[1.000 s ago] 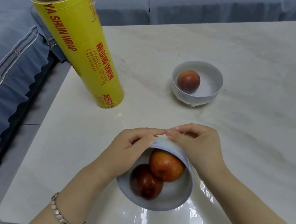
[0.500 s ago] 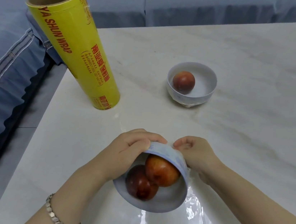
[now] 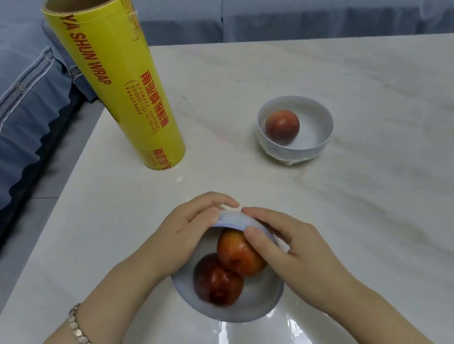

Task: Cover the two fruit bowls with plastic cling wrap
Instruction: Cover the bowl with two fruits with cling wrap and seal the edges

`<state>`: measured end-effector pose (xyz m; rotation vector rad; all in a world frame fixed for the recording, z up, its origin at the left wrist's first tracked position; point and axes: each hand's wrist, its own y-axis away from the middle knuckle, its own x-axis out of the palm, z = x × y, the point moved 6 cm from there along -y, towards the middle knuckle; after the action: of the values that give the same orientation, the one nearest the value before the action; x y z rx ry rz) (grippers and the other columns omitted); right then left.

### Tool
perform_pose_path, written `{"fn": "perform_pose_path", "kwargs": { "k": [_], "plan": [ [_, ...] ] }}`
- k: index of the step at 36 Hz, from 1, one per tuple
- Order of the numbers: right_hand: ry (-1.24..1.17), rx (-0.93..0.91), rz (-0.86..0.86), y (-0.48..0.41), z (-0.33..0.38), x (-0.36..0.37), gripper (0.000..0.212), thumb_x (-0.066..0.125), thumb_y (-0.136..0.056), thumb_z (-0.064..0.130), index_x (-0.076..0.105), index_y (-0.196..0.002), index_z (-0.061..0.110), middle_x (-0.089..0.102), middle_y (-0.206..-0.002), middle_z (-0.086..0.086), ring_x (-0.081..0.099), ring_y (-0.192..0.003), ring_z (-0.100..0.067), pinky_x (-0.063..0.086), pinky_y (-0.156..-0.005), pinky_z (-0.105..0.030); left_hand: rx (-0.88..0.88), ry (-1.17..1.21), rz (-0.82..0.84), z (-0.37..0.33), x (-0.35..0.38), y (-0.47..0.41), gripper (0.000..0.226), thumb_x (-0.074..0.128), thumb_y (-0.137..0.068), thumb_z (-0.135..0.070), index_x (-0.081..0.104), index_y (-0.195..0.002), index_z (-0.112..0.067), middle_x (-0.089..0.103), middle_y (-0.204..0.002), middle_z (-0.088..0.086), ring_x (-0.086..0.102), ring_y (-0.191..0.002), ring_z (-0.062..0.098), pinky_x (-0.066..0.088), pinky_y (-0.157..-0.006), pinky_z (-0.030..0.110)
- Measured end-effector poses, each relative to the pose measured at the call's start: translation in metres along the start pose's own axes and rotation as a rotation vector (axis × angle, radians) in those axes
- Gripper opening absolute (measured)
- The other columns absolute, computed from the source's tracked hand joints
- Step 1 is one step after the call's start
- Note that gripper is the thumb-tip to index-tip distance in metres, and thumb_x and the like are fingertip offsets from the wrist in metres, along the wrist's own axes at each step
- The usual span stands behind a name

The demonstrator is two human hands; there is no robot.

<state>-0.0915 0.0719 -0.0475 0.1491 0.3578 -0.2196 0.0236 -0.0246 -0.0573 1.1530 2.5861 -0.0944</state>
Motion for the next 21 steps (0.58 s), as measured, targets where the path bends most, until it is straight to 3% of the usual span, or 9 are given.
{"fn": "perform_pose_path", "kwargs": {
  "k": [3,6,8,11,13,16,19,21],
  "plan": [
    [-0.019,0.064,0.073,-0.006,-0.006,0.007,0.023,0.053,-0.086,0.048,0.060,-0.106,0.039,0.065,-0.104,0.021,0.055,-0.099,0.009,0.042,-0.084,-0.007,-0.008,-0.003,-0.015,0.002,-0.003,0.001,0.030,0.040,-0.072,-0.045,0.064,-0.089,-0.037,0.065,-0.084,-0.014,0.059,-0.083,0.002,0.042,-0.074,0.009],
    [-0.092,0.116,0.131,-0.010,-0.013,0.009,0.041,0.049,-0.076,0.054,0.064,-0.108,0.033,0.068,-0.105,0.016,0.060,-0.099,0.001,0.048,-0.089,-0.021,0.010,-0.001,-0.009,-0.002,0.000,0.000,0.022,0.045,-0.080,-0.033,0.066,-0.086,-0.029,0.067,-0.087,-0.024,0.060,-0.086,-0.006,0.040,-0.075,0.004],
    [-0.134,0.125,0.168,-0.009,-0.016,0.008,0.045,0.052,-0.074,0.055,0.067,-0.103,0.024,0.069,-0.100,0.011,0.063,-0.095,-0.005,0.049,-0.087,-0.026,0.016,-0.001,-0.019,-0.004,0.000,0.000,0.022,0.047,-0.081,-0.037,0.067,-0.086,-0.028,0.068,-0.088,-0.030,0.060,-0.088,-0.010,0.040,-0.076,0.003],
    [-0.184,0.156,0.214,-0.001,-0.026,0.002,0.063,0.053,-0.071,0.062,0.062,-0.091,0.003,0.062,-0.082,-0.001,0.057,-0.078,-0.009,0.044,-0.077,-0.030,-0.004,0.048,-0.062,-0.001,-0.003,-0.001,0.030,0.057,-0.064,-0.050,0.068,-0.084,-0.031,0.069,-0.085,-0.031,0.062,-0.087,-0.012,0.042,-0.076,0.004],
    [-0.248,0.170,0.202,0.007,-0.034,-0.004,0.062,0.053,-0.073,0.059,0.064,-0.097,0.002,0.067,-0.093,-0.009,0.062,-0.086,-0.012,0.048,-0.083,-0.033,-0.039,0.082,-0.127,0.003,-0.007,-0.002,0.025,0.072,-0.061,-0.039,0.070,-0.083,-0.027,0.070,-0.079,-0.029,0.063,-0.082,-0.012,0.044,-0.073,0.005],
    [-0.406,0.192,0.145,0.016,-0.038,-0.009,0.036,0.051,-0.083,0.040,0.069,-0.105,0.017,0.071,-0.108,0.002,0.065,-0.101,-0.008,0.050,-0.084,-0.017,-0.146,0.137,-0.297,0.008,-0.008,0.001,0.005,0.070,-0.077,-0.022,0.073,-0.081,-0.019,0.070,-0.070,-0.025,0.063,-0.072,-0.012,0.044,-0.066,0.003],
    [-0.391,0.151,0.040,0.015,-0.035,-0.015,0.024,0.055,-0.087,0.032,0.068,-0.105,0.024,0.070,-0.108,0.014,0.063,-0.097,0.004,0.045,-0.080,-0.007,-0.298,0.316,-0.440,0.017,0.001,0.011,0.028,0.061,-0.070,-0.045,0.074,-0.068,-0.021,0.071,-0.069,-0.008,0.063,-0.064,0.002,0.051,-0.060,0.015],
    [-0.381,0.134,-0.032,0.013,-0.033,-0.023,0.026,0.051,-0.084,0.026,0.068,-0.104,0.022,0.068,-0.105,0.021,0.062,-0.092,0.009,0.043,-0.075,-0.003,-0.399,0.370,-0.473,0.024,0.011,0.017,0.035,0.058,-0.079,-0.048,0.074,-0.072,-0.017,0.072,-0.073,-0.001,0.065,-0.067,0.010,0.052,-0.065,0.026]
  ]
}}
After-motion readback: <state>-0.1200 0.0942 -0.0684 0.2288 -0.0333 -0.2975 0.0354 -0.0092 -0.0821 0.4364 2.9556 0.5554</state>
